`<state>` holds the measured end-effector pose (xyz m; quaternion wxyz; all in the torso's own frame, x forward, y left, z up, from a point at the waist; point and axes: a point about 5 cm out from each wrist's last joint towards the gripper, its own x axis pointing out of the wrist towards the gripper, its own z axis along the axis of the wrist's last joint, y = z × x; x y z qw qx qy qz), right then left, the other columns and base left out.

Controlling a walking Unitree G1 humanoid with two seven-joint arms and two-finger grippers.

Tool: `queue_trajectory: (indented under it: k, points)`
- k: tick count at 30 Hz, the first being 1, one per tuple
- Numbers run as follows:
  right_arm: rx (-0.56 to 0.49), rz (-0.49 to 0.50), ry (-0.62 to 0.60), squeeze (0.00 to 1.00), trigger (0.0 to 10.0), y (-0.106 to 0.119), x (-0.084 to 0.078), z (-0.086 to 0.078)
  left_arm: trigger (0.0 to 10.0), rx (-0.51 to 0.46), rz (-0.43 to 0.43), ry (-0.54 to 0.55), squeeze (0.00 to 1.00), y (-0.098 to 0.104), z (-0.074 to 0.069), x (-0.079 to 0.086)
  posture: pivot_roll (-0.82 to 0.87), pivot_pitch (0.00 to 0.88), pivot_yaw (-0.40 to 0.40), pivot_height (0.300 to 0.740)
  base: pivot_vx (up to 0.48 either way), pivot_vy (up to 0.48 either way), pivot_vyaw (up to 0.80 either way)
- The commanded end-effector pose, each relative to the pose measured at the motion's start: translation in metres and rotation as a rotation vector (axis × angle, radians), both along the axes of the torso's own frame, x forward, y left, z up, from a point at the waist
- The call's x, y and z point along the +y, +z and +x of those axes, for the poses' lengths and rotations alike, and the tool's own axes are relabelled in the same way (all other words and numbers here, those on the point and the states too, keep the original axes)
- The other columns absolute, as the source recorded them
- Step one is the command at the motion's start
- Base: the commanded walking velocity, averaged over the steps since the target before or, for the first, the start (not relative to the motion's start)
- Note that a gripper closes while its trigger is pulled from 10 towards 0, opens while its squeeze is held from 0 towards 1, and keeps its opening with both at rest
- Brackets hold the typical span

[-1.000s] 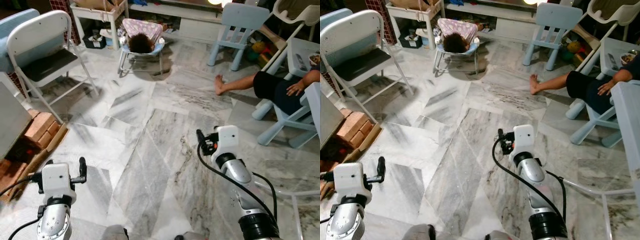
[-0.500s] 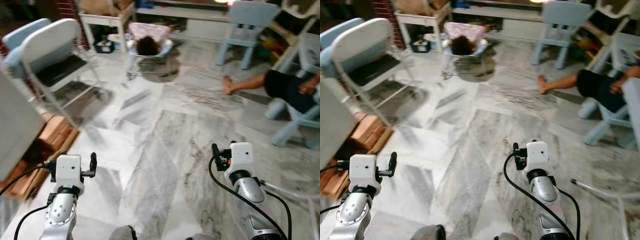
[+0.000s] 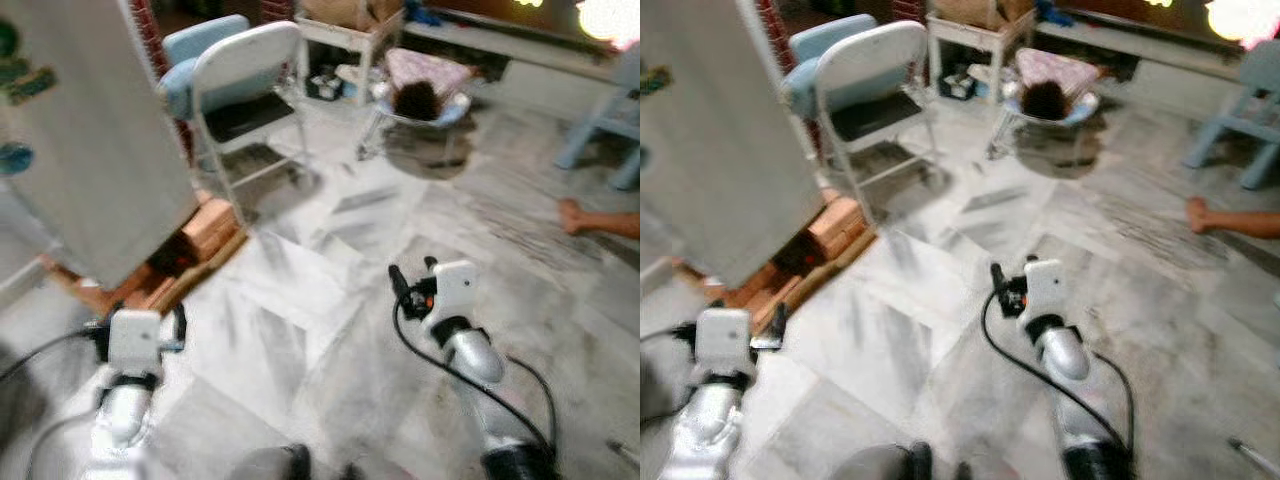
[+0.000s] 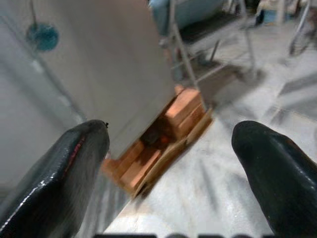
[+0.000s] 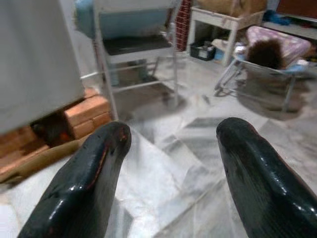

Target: Restocking fridge

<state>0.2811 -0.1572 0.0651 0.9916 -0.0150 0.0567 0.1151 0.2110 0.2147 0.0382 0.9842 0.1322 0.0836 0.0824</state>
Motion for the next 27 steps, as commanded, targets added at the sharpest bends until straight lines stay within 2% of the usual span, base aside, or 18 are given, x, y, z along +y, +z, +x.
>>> queue_trajectory:
  k: [1, 9, 16, 19, 20, 22, 27]
  points:
    - [-0.018, 0.019, 0.018, 0.00, 10.0, 0.006, 0.004, 0.004, 10.0, -0.031, 0.024, 0.018, 0.00, 0.007, 0.004, 0.004, 0.04, 0.060, -0.008, 0.740, 0.322, 0.356, 0.74]
    - [-0.023, 0.035, 0.024, 0.00, 10.0, 0.007, 0.005, 0.005, 10.0, 0.023, -0.022, 0.032, 0.00, -0.005, -0.002, 0.005, 0.04, 0.067, -0.006, 0.740, 0.357, 0.320, 0.69]
    - [-0.020, 0.061, -0.015, 0.00, 10.0, 0.006, 0.000, 0.006, 10.0, 0.052, -0.045, -0.007, 0.00, -0.011, -0.002, 0.004, 0.04, 0.076, -0.004, 0.740, 0.039, 0.429, 0.00]
    - [-0.021, 0.062, -0.014, 0.00, 10.0, 0.006, 0.000, 0.006, 10.0, 0.060, -0.021, -0.011, 0.00, -0.011, -0.002, 0.004, 0.04, 0.080, -0.007, 0.740, 0.000, 0.450, 0.00]
    - [-0.018, 0.059, -0.014, 0.00, 10.0, 0.006, 0.000, 0.007, 10.0, 0.061, -0.080, 0.015, 0.00, -0.012, -0.003, 0.005, 0.05, 0.081, -0.012, 0.740, 0.000, 0.472, 0.00]
    - [-0.014, 0.059, -0.014, 0.00, 10.0, 0.005, 0.000, 0.007, 10.0, 0.065, -0.114, 0.040, 0.00, -0.014, -0.004, 0.007, 0.05, 0.083, -0.017, 0.740, 0.000, 0.478, 0.00]
    - [0.008, 0.057, -0.022, 0.00, 10.0, 0.003, -0.001, 0.008, 10.0, 0.073, -0.096, 0.040, 0.00, -0.015, -0.009, 0.010, 0.05, 0.085, -0.022, 0.740, 0.000, 0.480, 0.00]
